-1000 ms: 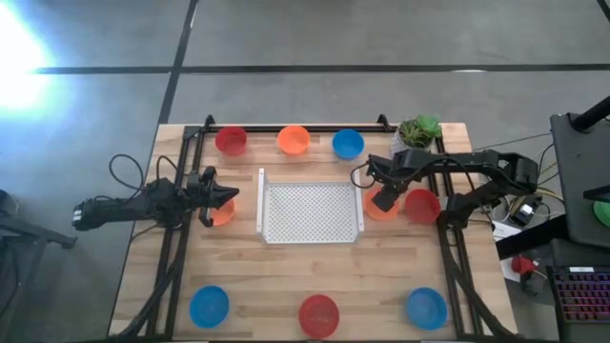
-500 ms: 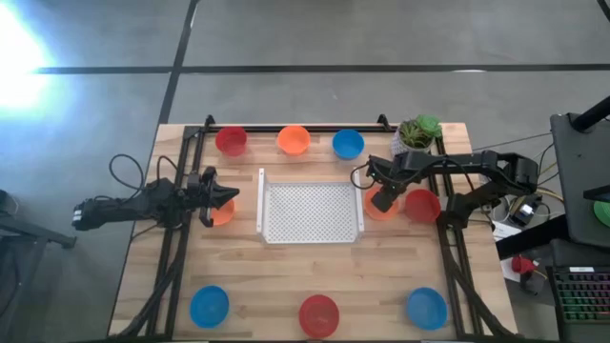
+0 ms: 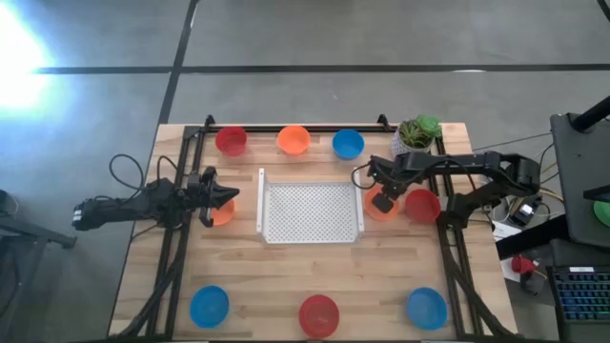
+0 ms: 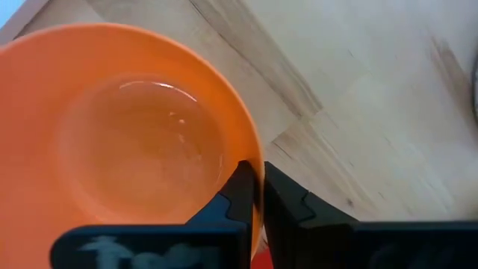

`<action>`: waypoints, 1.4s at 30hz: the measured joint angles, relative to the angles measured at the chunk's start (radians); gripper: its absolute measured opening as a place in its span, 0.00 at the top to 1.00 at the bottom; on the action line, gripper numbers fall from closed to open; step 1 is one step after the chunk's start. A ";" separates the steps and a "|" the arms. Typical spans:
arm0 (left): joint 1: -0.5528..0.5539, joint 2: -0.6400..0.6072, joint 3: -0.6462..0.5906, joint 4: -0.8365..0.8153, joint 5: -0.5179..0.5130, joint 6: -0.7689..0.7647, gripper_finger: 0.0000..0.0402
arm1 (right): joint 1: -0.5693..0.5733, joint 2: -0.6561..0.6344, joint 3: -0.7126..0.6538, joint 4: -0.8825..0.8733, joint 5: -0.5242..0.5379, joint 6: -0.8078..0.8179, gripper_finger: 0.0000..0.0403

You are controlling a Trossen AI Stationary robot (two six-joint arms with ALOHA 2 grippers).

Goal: Pick & Place Mini bowls
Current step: Put the bottom right orange bowl on the shelf

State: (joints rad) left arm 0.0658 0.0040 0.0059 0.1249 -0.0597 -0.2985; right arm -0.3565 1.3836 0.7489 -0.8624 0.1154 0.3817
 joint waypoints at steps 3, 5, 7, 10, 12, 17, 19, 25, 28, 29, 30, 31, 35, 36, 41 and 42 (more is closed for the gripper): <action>0.000 0.000 0.000 0.000 0.000 0.000 1.00 | 0.000 -0.039 0.016 -0.028 0.007 -0.011 0.97; 0.000 0.000 0.000 0.000 0.000 0.000 1.00 | 0.000 -0.068 0.026 -0.052 0.014 -0.017 0.98; 0.000 0.000 0.000 0.001 0.000 0.000 1.00 | -0.001 -0.101 0.042 -0.085 0.020 -0.020 0.98; 0.000 0.000 0.000 0.002 0.000 0.000 1.00 | -0.001 -0.149 0.081 -0.143 0.033 -0.019 0.98; 0.000 0.000 0.000 0.003 0.000 0.000 1.00 | -0.001 -0.176 0.114 -0.174 0.054 -0.019 0.98; 0.000 0.000 0.000 0.003 0.000 0.000 1.00 | -0.002 -0.223 0.226 -0.254 0.074 -0.019 0.98; 0.000 0.000 0.000 0.003 0.000 0.000 1.00 | -0.002 -0.232 0.279 -0.291 0.091 -0.022 0.98; 0.000 0.000 0.000 0.001 0.000 0.000 1.00 | -0.002 -0.236 0.449 -0.401 0.187 -0.020 0.98; 0.000 0.000 0.000 0.000 0.000 0.000 1.00 | -0.002 -0.236 0.524 -0.394 0.193 -0.040 0.98; 0.000 0.000 0.000 0.000 0.000 0.000 1.00 | -0.002 -0.230 0.549 -0.394 0.193 -0.043 0.98; 0.000 0.000 0.000 0.000 0.000 0.000 1.00 | -0.002 -0.225 0.574 -0.390 0.195 -0.043 0.98; 0.000 0.000 0.000 0.000 0.000 0.000 1.00 | -0.002 -0.217 0.598 -0.388 0.195 -0.042 0.98; 0.000 0.000 0.000 0.000 0.000 0.000 1.00 | -0.002 -0.163 0.677 -0.380 0.194 -0.061 0.98; 0.000 0.000 0.000 0.000 0.000 0.000 1.00 | -0.002 -0.144 0.695 -0.380 0.189 -0.078 0.98; 0.000 0.000 0.000 0.000 0.000 0.025 1.00 | -0.002 -0.041 0.773 -0.378 0.072 -0.180 0.98; 0.000 0.000 0.000 -0.001 0.000 0.052 1.00 | -0.002 -0.021 0.785 -0.376 0.059 -0.193 0.98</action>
State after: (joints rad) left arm 0.0657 0.0040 0.0059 0.1237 -0.0599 -0.2463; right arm -0.3584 1.3627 1.5343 -1.2386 0.1747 0.1884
